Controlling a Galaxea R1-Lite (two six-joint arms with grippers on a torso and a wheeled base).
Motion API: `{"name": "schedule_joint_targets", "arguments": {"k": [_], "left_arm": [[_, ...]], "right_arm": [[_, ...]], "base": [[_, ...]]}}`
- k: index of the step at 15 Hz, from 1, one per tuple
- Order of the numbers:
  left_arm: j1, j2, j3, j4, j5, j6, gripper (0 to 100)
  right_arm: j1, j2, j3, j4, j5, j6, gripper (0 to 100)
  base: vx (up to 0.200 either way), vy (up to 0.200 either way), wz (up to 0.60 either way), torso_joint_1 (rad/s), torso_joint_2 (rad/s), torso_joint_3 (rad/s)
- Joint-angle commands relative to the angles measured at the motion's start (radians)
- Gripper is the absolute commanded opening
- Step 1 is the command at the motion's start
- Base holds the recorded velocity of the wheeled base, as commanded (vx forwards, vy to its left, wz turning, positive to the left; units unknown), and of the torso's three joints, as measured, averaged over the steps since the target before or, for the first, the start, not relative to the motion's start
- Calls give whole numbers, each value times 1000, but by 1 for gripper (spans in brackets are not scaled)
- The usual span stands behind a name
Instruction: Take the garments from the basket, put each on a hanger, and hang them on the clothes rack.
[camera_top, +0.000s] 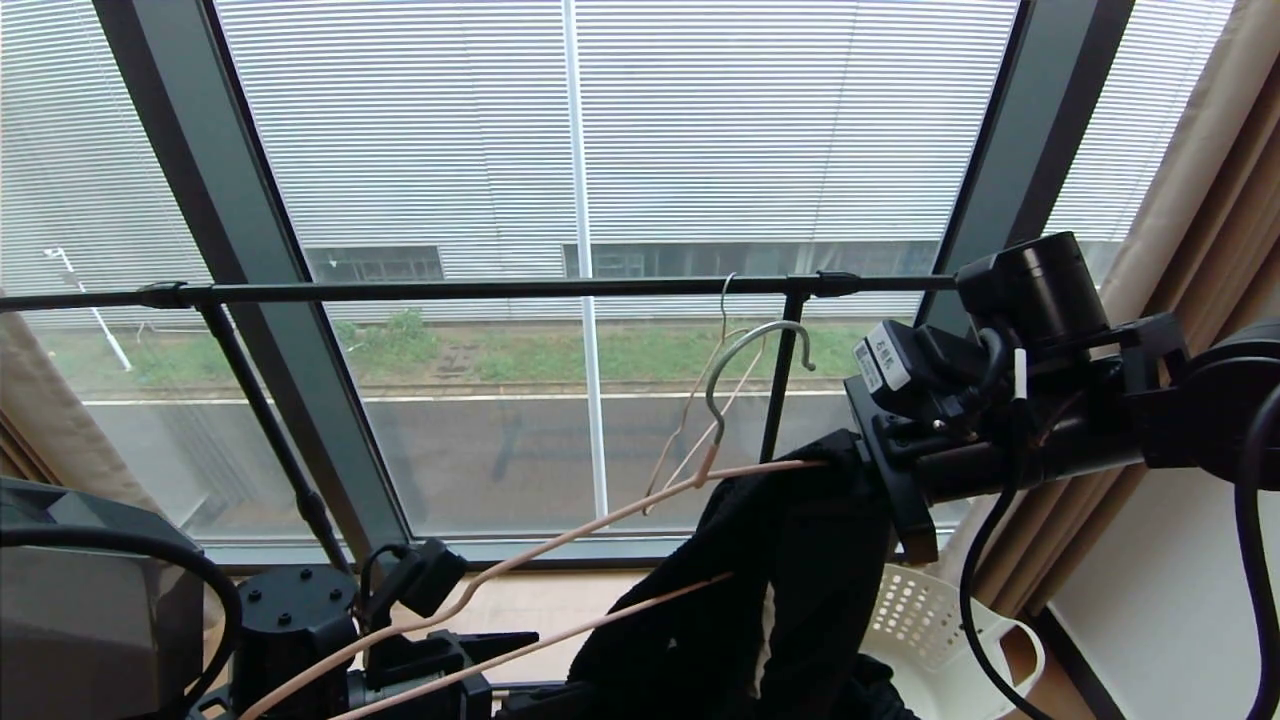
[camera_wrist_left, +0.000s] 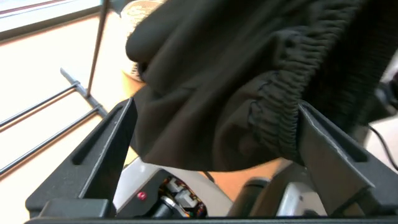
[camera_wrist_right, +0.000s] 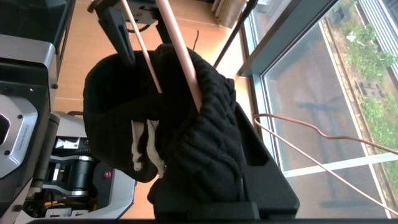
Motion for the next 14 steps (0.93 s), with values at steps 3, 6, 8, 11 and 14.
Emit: {"name": "schedule_joint_targets", "arguments": {"k": [3, 6, 8, 11, 14], "left_arm": [[-12, 17, -6, -1, 15, -1, 0], [-5, 14, -9, -1, 15, -1, 0], [17, 12, -18, -1, 15, -1, 0], [57, 3, -37, -1, 15, -3, 0], [87, -8, -51, -1, 13, -3, 0]], "right_arm": [[1, 0, 4, 0, 1, 0, 0], [-22, -17, 25, 0, 4, -2, 0], [-56, -31, 56, 0, 16, -3, 0], [-106, -62, 108, 1, 15, -10, 0], [-148, -71, 145, 1, 4, -17, 0]], "base": [[0, 0, 0, 0, 0, 0], [0, 0, 0, 0, 0, 0], [0, 0, 0, 0, 0, 0], [0, 0, 0, 0, 0, 0], [0, 0, 0, 0, 0, 0]]}}
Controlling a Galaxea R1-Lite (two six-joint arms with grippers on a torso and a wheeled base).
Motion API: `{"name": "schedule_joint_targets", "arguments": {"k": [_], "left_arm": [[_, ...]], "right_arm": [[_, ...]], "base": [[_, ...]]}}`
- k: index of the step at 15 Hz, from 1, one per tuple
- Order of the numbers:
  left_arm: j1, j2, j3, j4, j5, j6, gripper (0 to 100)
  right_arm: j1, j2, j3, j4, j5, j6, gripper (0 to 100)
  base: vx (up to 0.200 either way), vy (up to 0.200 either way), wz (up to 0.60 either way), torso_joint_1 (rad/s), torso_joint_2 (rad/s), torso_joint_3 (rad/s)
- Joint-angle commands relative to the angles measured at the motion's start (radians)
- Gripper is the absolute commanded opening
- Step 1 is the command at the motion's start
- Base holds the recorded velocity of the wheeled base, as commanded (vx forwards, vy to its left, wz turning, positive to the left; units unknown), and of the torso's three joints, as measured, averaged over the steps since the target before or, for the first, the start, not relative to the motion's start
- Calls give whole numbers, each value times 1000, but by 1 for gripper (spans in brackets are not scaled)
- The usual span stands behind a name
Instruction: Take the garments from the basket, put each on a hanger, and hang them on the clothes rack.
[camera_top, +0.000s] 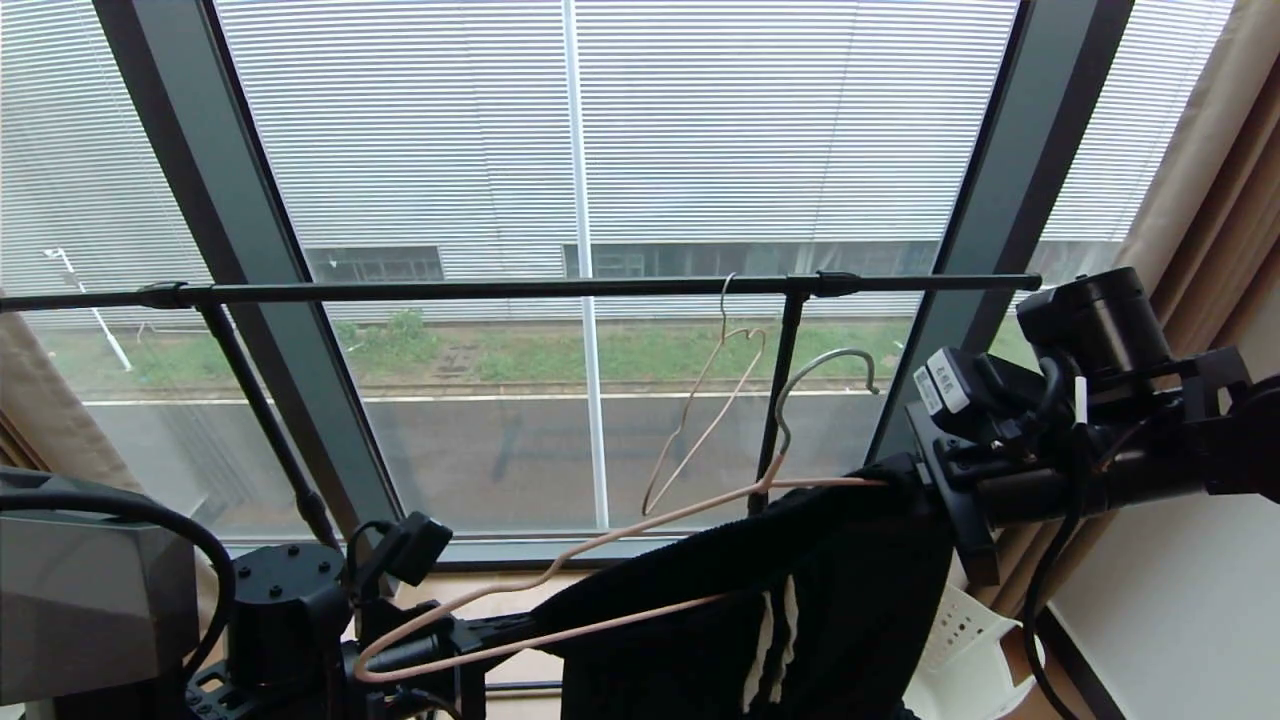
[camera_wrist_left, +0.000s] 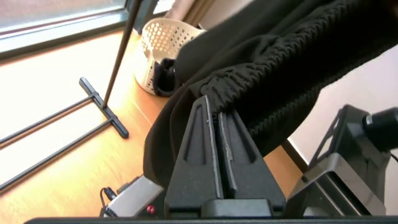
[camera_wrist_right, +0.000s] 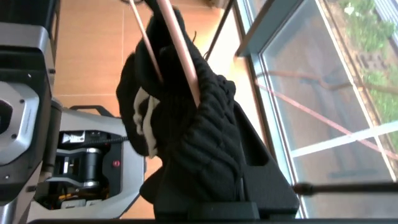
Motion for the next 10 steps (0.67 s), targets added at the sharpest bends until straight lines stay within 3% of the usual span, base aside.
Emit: {"name": "schedule_joint_targets", "arguments": {"k": [1, 7, 10], "left_arm": [[26, -18, -10, -1, -1, -1, 0], [50, -37, -21, -1, -1, -2, 0], [73, -53, -27, -1, -1, -2, 0]], "right_arm": [[-33, -17, 35, 0, -17, -11, 0], [-69, -32, 76, 0, -155, -23, 0], [-105, -40, 95, 0, -166, -25, 0]], "base": [[0, 0, 0, 0, 0, 0], [0, 0, 0, 0, 0, 0], [0, 0, 0, 0, 0, 0]]}}
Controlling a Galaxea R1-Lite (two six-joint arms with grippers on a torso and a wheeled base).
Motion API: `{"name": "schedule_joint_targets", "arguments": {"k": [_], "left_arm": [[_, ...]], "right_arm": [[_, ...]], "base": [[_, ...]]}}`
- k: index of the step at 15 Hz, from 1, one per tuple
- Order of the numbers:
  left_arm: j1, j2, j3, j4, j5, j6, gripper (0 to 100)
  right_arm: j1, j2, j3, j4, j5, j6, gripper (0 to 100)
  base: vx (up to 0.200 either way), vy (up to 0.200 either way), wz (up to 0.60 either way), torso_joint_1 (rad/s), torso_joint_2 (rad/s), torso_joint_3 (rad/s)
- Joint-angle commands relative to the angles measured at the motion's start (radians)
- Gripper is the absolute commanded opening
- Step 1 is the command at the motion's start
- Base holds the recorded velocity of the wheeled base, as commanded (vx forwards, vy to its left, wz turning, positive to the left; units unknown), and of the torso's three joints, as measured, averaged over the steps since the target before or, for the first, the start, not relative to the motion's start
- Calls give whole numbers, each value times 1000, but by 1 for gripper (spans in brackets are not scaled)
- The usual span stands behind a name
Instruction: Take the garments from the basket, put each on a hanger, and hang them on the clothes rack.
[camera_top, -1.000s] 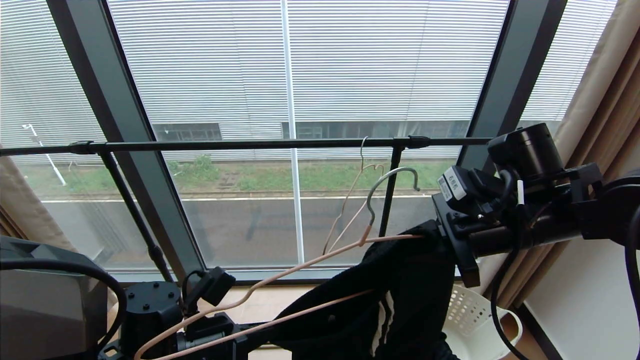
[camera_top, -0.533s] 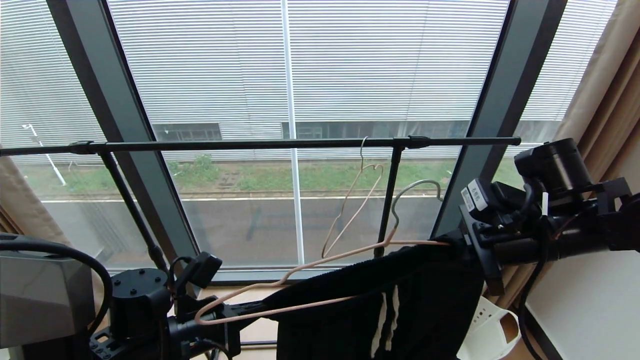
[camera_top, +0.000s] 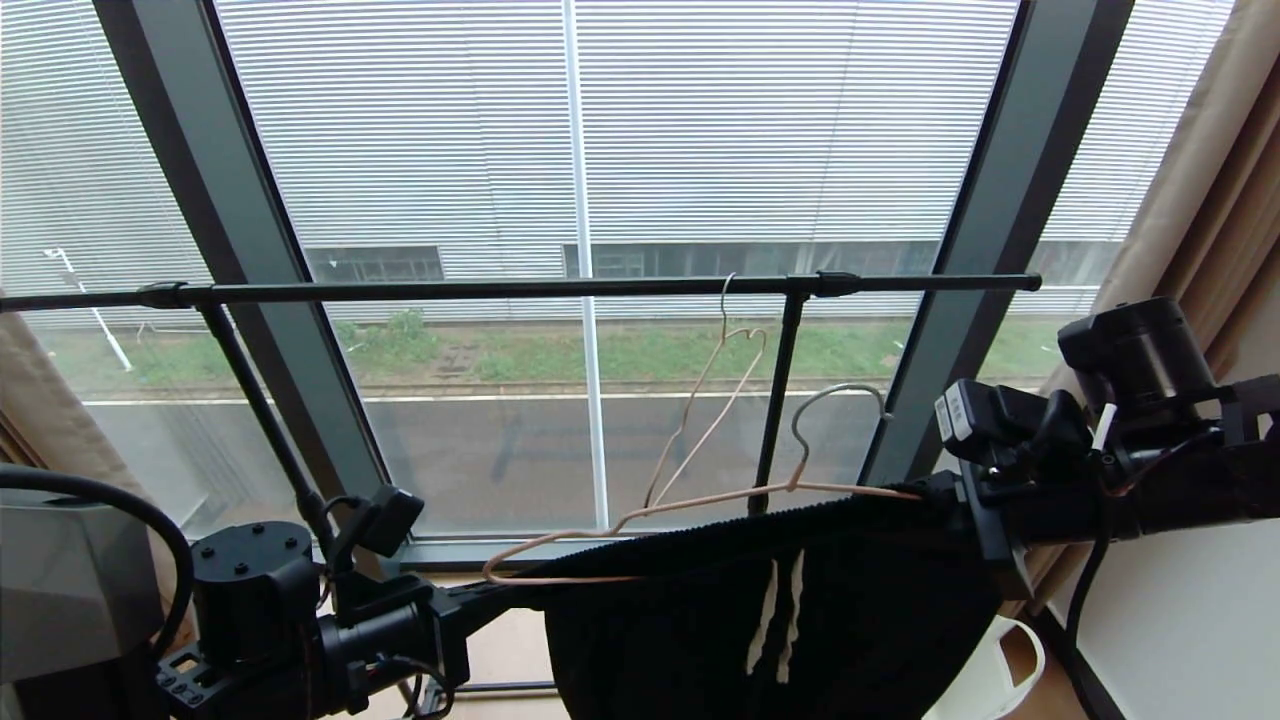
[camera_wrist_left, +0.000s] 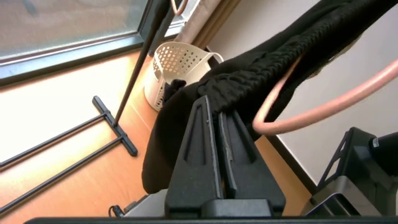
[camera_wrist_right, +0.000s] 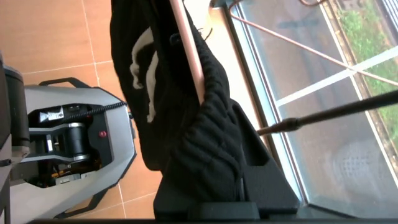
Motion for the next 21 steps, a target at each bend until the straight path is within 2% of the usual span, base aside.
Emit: {"name": "schedule_joint_targets", "arguments": {"k": [1, 8, 9, 10, 15, 19, 21], "left_arm": [[12, -16, -8, -1, 1, -1, 0], [48, -31, -23, -1, -1, -1, 0], [54, -43, -23, -1, -4, -2, 0], [55, -46, -23, -1, -4, -2, 0], [55, -55, -23, -1, -5, -2, 0], [55, -54, -22, -1, -4, -2, 0], [55, -55, -22, -1, -4, -2, 0]], "right_arm": [[-27, -8, 11, 1, -2, -1, 0], [-55, -28, 40, 1, -22, -10, 0], [-53, -25, 44, 1, -89, -10, 0], [-50, -21, 47, 1, -114, -11, 0], [-12, -14, 47, 2, -175, -20, 0], [26, 15, 54, 2, -278, -20, 0], [43, 35, 53, 1, -304, -20, 0]], "base": [[0, 0, 0, 0, 0, 0], [0, 0, 0, 0, 0, 0], [0, 0, 0, 0, 0, 0], [0, 0, 0, 0, 0, 0], [0, 0, 0, 0, 0, 0], [0, 0, 0, 0, 0, 0], [0, 0, 0, 0, 0, 0]]}}
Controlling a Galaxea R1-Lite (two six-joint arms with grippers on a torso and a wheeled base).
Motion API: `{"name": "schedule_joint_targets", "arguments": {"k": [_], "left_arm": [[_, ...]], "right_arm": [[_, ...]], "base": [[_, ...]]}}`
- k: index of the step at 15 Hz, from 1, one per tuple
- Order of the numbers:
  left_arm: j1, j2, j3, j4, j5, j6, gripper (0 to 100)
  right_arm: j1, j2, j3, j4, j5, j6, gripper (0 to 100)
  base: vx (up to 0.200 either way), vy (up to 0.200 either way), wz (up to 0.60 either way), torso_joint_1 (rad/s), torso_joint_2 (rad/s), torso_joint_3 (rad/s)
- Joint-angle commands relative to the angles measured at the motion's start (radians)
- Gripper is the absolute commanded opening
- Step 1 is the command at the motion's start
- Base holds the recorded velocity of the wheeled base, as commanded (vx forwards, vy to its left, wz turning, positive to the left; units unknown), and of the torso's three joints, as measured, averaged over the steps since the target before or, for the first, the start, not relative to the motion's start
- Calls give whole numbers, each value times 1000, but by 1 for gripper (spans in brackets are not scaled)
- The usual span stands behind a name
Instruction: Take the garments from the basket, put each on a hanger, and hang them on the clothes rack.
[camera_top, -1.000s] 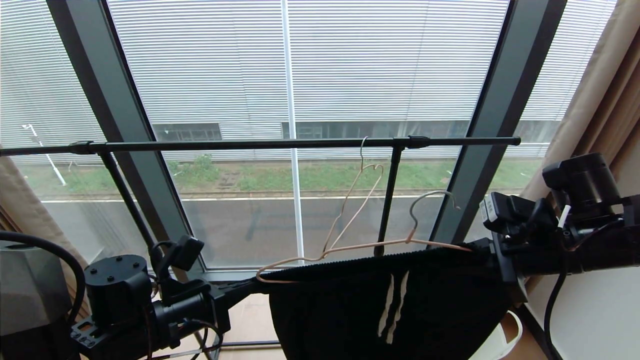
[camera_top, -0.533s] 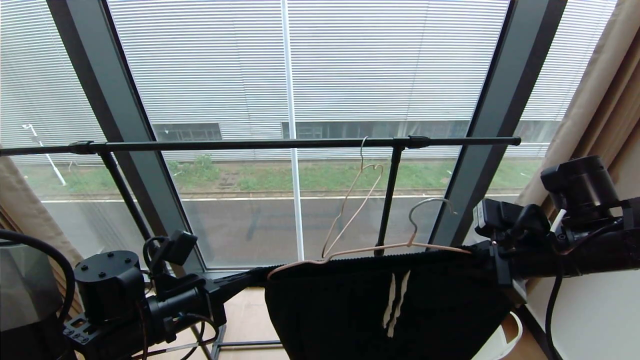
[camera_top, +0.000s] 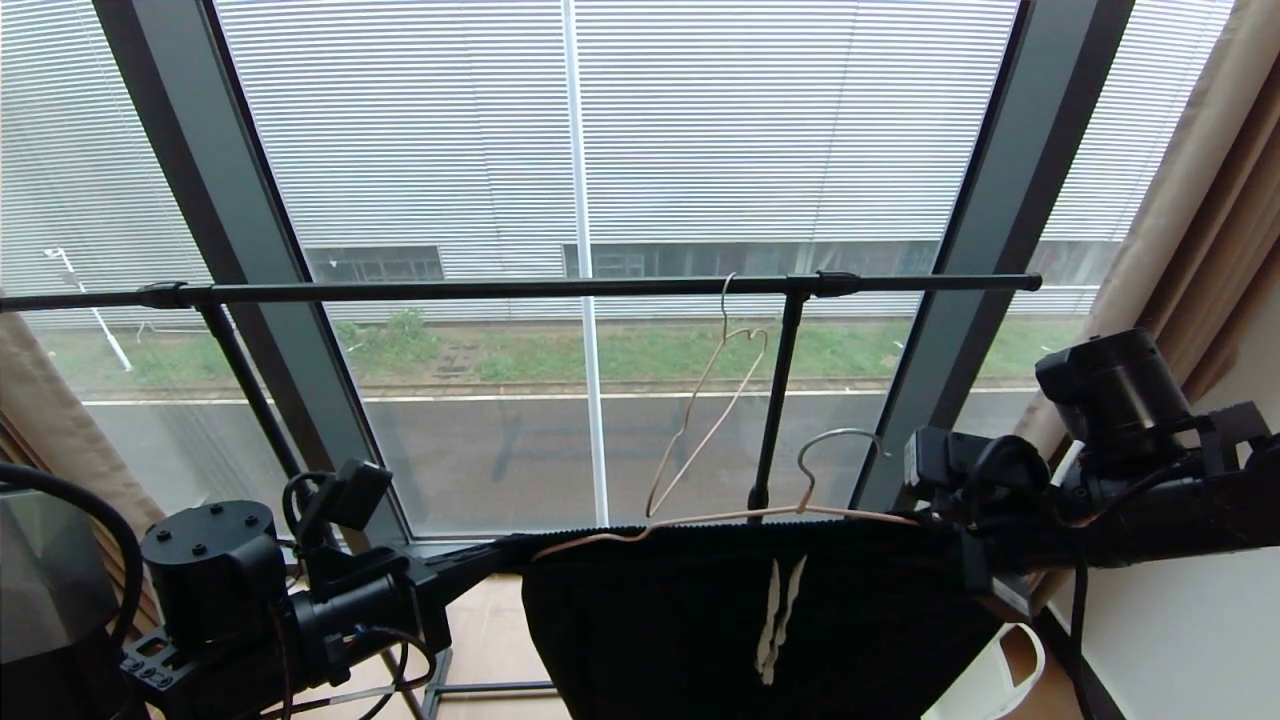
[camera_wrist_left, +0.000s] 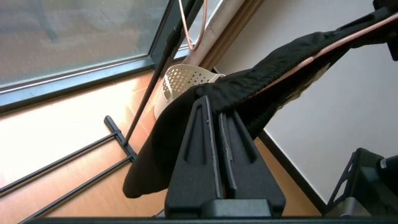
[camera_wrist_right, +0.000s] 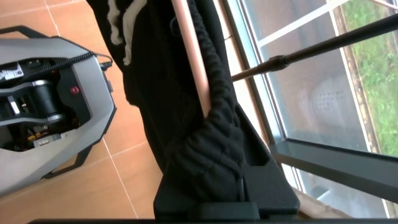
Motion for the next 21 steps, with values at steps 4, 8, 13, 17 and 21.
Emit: {"name": "schedule_joint_targets", "arguments": {"k": [4, 8, 13, 17, 21], "left_arm": [[-1, -4, 1, -2, 0, 0, 0], [-6, -45, 1, -2, 0, -2, 0], [-28, -243, -155, 428, 29, 103, 0], [-87, -409, -459, 1006, 136, 159, 0], [-170, -395, -551, 1140, 238, 187, 0]], "right_arm": [[32, 51, 1, 0, -44, 0, 0], [46, 74, 9, -1, -47, 1, 0], [69, 72, 7, -1, -49, 35, 0], [101, 85, 3, 0, -49, 87, 0], [100, 111, -2, -1, -50, 168, 0]], "base": [[0, 0, 0, 0, 0, 0], [0, 0, 0, 0, 0, 0], [0, 0, 0, 0, 0, 0], [0, 0, 0, 0, 0, 0], [0, 0, 0, 0, 0, 0]]}}
